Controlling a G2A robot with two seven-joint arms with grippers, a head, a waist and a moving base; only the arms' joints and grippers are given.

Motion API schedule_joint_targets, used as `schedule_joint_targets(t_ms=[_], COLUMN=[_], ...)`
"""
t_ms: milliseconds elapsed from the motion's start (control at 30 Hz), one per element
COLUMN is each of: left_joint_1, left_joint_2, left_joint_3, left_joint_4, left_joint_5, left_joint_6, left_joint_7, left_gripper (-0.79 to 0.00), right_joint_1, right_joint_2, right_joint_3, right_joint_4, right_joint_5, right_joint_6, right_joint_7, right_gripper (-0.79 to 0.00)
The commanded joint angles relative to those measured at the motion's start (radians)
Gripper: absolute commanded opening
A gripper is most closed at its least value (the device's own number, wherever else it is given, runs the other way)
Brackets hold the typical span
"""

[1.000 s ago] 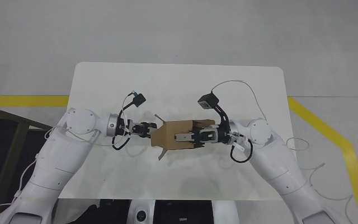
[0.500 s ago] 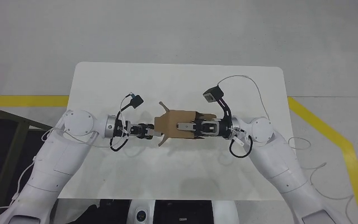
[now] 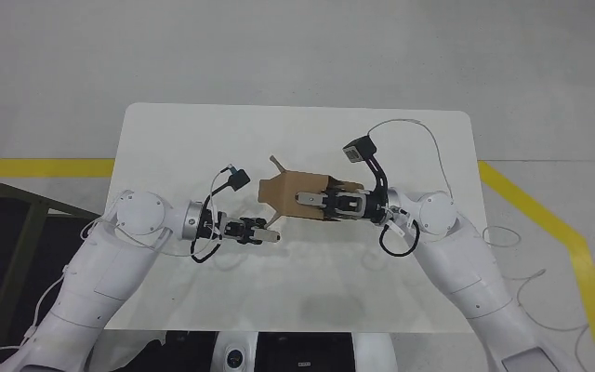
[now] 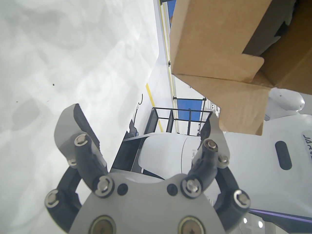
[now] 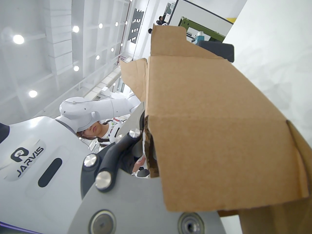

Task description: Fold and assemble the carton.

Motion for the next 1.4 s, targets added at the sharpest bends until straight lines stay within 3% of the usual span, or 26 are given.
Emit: schedule_joint_targets(t_ms=[0, 300, 833, 1100, 1367], left_joint_1=[-0.006, -0.008, -0.010, 0.003, 0.025], left_joint_2=[0.000, 0.007, 0.005, 0.016, 0.031], left_joint_3=[-0.003, -0.034, -0.019, -0.059, -0.116], left_joint_4=[0.007, 0.022, 0.008, 0.019, 0.038], left_joint_5=[-0.002, 0.007, -0.017, 0.032, 0.060], left_joint_6=[-0.001, 0.006, -0.006, 0.005, 0.013], left_joint_7=[0.002, 0.023, 0.013, 0.030, 0.040], left_gripper=[0.000, 0.000, 0.000, 0.000, 0.000], right_joint_1=[-0.002, -0.011, 0.016, 0.005, -0.014], right_joint_2=[0.000, -0.001, -0.018, -0.009, -0.003], right_joint_3=[-0.003, -0.020, -0.070, -0.038, -0.054], right_joint_4=[-0.001, -0.015, -0.005, 0.009, -0.018], right_joint_5=[-0.004, -0.011, -0.003, -0.036, -0.007], right_joint_6=[0.004, 0.024, 0.021, 0.042, 0.086], right_joint_7=[0.006, 0.056, 0.061, 0.075, 0.181], right_gripper=[-0.785, -0.785, -0.785, -0.785, -0.785])
